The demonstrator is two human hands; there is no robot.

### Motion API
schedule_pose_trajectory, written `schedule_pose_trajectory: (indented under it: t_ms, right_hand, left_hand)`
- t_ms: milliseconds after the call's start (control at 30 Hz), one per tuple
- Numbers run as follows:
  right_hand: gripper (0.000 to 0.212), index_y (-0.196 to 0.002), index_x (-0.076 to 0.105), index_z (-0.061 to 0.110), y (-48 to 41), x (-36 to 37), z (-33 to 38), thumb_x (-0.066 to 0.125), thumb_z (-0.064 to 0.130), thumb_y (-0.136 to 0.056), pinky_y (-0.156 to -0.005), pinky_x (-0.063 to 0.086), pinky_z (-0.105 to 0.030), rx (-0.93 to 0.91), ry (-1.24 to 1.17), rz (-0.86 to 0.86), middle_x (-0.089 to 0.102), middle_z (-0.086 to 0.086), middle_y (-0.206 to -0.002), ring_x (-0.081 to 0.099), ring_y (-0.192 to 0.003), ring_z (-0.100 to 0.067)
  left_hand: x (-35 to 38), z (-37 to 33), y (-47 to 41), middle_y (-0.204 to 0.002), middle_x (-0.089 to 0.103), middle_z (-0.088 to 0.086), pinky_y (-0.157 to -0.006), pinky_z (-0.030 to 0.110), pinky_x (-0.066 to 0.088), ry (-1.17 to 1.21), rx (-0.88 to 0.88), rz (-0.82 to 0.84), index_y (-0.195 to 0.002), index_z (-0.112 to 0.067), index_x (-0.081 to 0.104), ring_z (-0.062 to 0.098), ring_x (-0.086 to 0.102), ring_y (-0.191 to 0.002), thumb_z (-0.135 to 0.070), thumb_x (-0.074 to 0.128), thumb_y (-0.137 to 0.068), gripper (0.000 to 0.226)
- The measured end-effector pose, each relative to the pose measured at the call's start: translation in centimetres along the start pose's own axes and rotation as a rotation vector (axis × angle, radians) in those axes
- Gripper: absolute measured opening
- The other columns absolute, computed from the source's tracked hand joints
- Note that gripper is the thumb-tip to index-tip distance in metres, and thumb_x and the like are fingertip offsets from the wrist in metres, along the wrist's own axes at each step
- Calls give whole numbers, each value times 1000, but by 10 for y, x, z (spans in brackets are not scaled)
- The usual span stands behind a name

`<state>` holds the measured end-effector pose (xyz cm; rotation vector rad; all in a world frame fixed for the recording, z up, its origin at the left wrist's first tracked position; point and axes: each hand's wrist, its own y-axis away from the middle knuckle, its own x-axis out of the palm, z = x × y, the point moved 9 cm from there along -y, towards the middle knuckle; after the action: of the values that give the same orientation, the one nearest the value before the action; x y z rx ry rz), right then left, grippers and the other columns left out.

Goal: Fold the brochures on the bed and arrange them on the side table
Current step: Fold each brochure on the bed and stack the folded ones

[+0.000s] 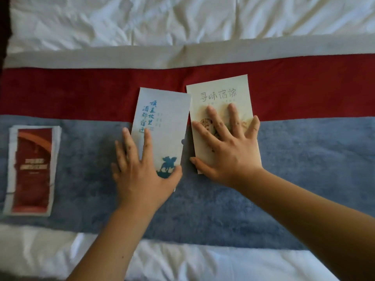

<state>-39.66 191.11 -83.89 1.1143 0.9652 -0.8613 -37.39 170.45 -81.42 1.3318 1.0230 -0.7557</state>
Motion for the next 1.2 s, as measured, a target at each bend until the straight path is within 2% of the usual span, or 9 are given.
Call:
schedule_pose_trajectory:
  t_ms: [167, 267, 367, 533, 633, 867, 1033, 1133, 1200]
  right_hand:
    - [91, -160, -6, 53, 15, 3, 20, 25, 89, -82, -115, 2, -79, 72, -17, 27, -21, -1, -172, -21, -156, -40]
    - [107, -155, -19, 55, 25, 5, 6, 38, 96, -75, -120, -3, -72, 307, -117, 73, -40, -10, -163, -32, -152, -41]
    - [122, -156, -22, 51, 35, 5, -2, 52, 95, -69, -124, 3, -65, 483, -214, 104, -37, -20, -163, -22, -154, -45]
    - [128, -159, -6, 46, 32, -11, 0, 64, 89, -61, -113, 28, -60, 515, -153, 93, -24, -19, -168, 12, -149, -50]
    - [130, -160, 0, 45, 29, -17, 1, 65, 90, -58, -109, 32, -61, 522, -206, 95, -23, -13, -170, 18, -146, -49]
    - [123, -162, 1, 44, 18, -20, 24, 63, 85, -63, -108, 33, -61, 610, -457, 22, -23, -10, -170, 17, -146, -47]
    - [125, -163, -1, 40, 11, -13, 35, 59, 85, -63, -106, 32, -59, 651, -426, 11, -27, -14, -168, 15, -146, -48]
    - [125, -163, -6, 37, 15, -7, 39, 60, 85, -68, -113, 24, -58, 638, -415, 12, -29, -16, -167, 5, -151, -46]
    - [128, -163, -10, 35, 19, -4, 38, 69, 78, -72, -119, 16, -56, 629, -475, -8, -30, -15, -167, -1, -154, -42]
  left_hand:
    - [16, 22, 31, -169, -20, 6, -113, 61, 33, 25, -32, 43, -162, -36, -2, 39, 5, -155, -88, 53, -73, 117]
    - [18, 26, 37, -171, -10, 9, -108, 59, 37, 9, -60, 1, -163, -30, 8, 40, 14, -152, -84, 53, -77, 111]
    - [19, 28, 34, -170, -4, 12, -106, 58, 35, -10, -119, -25, -162, -28, 12, 41, 20, -147, -85, 44, -80, 105]
    - [22, 21, 25, -169, -11, 15, -110, 57, 30, 21, -174, 24, -163, -20, 6, 45, 17, -145, -81, 29, -88, 99]
    - [23, 18, 22, -170, -17, 12, -110, 57, 31, 54, -182, 24, -164, -17, 3, 46, 17, -144, -78, 16, -88, 98]
    - [32, 19, 27, -170, -14, 14, -108, 59, 35, 82, -158, -5, -163, -18, -6, 48, 18, -143, -77, 2, -88, 96]
    - [35, 19, 24, -170, -15, 11, -109, 62, 33, 147, -165, -5, -164, -19, -5, 48, 16, -145, -78, 0, -86, 98]
    - [36, 18, 25, -170, -12, 14, -105, 60, 37, 130, -161, -22, -164, -16, -1, 49, 20, -142, -78, 4, -88, 99]
    - [37, 18, 24, -170, -10, 16, -103, 60, 38, 119, -169, -26, -164, -15, 1, 49, 21, -140, -82, 10, -88, 102]
